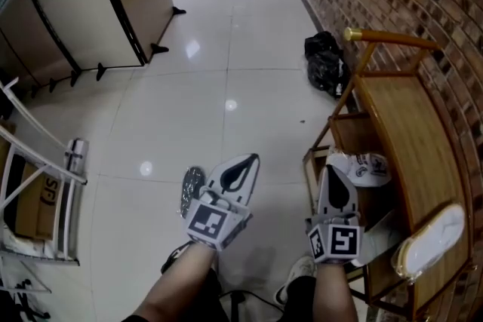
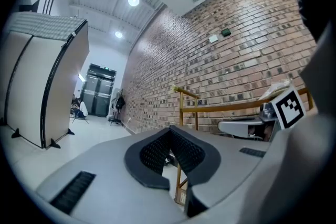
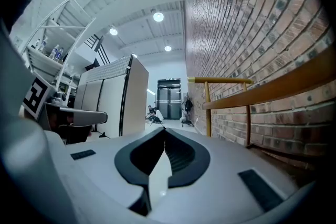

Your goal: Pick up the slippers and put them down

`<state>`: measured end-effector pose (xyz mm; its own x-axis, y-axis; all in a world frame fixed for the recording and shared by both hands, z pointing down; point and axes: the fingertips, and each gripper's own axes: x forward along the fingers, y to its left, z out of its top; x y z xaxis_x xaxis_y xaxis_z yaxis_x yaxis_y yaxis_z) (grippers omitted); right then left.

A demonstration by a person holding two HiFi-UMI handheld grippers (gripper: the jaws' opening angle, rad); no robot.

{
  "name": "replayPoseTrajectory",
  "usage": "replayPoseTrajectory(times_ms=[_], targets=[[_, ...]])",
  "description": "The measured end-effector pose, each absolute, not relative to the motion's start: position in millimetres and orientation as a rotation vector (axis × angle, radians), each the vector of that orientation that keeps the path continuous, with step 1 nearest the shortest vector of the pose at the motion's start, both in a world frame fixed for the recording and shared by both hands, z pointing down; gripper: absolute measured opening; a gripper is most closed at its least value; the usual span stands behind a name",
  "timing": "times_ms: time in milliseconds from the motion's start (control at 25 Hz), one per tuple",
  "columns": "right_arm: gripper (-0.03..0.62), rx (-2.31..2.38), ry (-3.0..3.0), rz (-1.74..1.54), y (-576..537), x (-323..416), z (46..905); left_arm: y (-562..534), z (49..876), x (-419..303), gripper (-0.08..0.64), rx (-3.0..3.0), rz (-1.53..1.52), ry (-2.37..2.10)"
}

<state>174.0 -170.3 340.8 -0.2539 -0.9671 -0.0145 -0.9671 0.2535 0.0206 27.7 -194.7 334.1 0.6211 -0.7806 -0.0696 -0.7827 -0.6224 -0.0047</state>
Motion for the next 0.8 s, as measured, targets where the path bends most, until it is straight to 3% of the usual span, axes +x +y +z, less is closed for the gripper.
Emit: replayPoseTrajectory(times_ms=[800], targets=[[0.011,1.971,-2.410,-0.041,-161.0,208.2,351.9,-195.6,362.8,82.3,0.002,-2.937,0.089,1.171]])
